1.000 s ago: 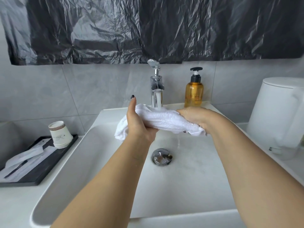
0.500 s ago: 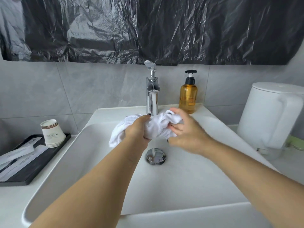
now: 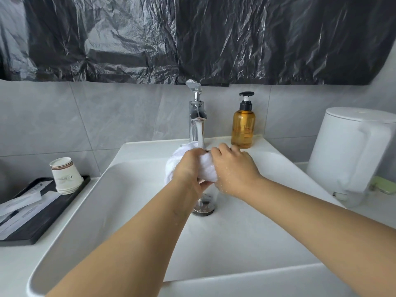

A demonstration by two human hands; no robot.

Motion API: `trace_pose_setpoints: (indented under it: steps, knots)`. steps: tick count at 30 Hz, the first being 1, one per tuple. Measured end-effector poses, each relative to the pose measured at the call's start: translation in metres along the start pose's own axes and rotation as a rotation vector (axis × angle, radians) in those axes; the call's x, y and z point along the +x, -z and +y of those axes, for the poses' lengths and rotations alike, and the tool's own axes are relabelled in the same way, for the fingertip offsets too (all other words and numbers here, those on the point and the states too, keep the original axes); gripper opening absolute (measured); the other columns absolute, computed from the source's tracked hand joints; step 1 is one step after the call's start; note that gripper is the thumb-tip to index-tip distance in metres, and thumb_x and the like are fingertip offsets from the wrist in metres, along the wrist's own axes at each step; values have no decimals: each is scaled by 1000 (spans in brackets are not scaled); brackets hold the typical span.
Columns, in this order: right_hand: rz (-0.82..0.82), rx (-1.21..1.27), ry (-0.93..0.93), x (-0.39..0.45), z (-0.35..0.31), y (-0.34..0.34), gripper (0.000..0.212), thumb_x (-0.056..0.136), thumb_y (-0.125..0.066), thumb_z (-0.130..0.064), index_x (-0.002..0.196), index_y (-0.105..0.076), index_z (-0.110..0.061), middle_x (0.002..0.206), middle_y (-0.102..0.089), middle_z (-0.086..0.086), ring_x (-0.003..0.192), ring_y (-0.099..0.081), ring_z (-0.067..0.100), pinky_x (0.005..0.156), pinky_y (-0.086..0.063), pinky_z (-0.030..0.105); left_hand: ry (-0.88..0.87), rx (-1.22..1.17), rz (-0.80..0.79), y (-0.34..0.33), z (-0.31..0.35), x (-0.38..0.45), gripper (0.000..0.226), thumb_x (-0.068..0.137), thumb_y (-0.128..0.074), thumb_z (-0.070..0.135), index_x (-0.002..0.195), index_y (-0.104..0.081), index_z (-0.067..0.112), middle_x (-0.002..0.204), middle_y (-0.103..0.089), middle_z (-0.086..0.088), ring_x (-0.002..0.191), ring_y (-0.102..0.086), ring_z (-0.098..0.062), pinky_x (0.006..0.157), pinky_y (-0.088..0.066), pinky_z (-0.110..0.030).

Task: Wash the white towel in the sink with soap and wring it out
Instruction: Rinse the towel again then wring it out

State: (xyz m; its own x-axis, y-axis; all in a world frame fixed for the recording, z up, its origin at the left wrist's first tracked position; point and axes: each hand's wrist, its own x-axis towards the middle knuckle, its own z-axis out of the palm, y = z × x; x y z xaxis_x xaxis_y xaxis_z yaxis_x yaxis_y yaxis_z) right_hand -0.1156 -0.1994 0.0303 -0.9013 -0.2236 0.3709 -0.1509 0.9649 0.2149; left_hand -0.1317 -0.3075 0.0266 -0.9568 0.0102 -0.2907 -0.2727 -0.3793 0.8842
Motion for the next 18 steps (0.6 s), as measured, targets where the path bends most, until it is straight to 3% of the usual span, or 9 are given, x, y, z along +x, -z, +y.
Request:
trace_pose_setpoints:
  steps: [4, 6, 9, 13, 15, 17, 18]
  knots:
    - [-149, 254, -108, 5, -3, 4, 53, 76, -70, -30, 122, -47, -17, 107, -57, 2, 99, -62, 28, 69, -45, 31, -25, 188, 68, 0, 14, 0, 10, 86, -65, 19, 82, -56, 14, 76, -59, -7, 68, -59, -19, 55, -51, -23]
    - [-227, 275, -117, 9, -4, 9, 43, 74, -70, -29, 110, -48, -19, 92, -55, -2, 86, -59, 26, 62, -41, 28, -90, 294, 100, 2, 19, 5, 26, 76, -68, 29, 92, -59, 10, 80, -57, -7, 70, -58, -21, 62, -49, -27]
    - [-320, 290, -104, 16, -3, 18, 34, 69, -73, -34, 89, -49, -21, 87, -56, -3, 81, -60, 21, 59, -42, 26, -117, 151, 92, 6, 17, 4, 36, 63, -70, 26, 96, -62, 14, 95, -65, -9, 83, -63, -24, 75, -54, -34]
    - [-533, 452, -124, 27, -8, 18, 28, 76, -74, -31, 77, -49, -19, 83, -59, 1, 71, -58, 17, 59, -47, 26, -183, -9, 50, 8, 6, 10, 16, 62, -60, 12, 75, -68, 17, 101, -72, -23, 92, -72, -37, 79, -55, -47]
    - [-718, 561, -135, 33, -18, 13, 20, 91, -63, -20, 75, -51, -17, 77, -55, 0, 76, -56, 18, 55, -45, 21, -127, -83, 90, 10, 6, 12, 27, 66, -63, 17, 92, -68, 10, 106, -74, -20, 94, -74, -35, 85, -58, -48]
    - [-808, 660, -141, 32, -24, 13, 30, 93, -53, -11, 65, -47, -17, 64, -46, 1, 64, -50, 17, 45, -36, 17, -73, -121, 90, 13, 9, 12, 42, 67, -63, 20, 107, -67, 7, 100, -75, -14, 83, -75, -30, 75, -62, -46]
    - [-807, 818, -146, 35, -21, 9, 32, 87, -57, -11, 57, -48, -18, 57, -45, 0, 55, -47, 15, 44, -32, 16, -70, -136, 72, 14, 10, 11, 39, 71, -62, 17, 108, -67, 5, 96, -74, -13, 76, -75, -29, 67, -62, -42]
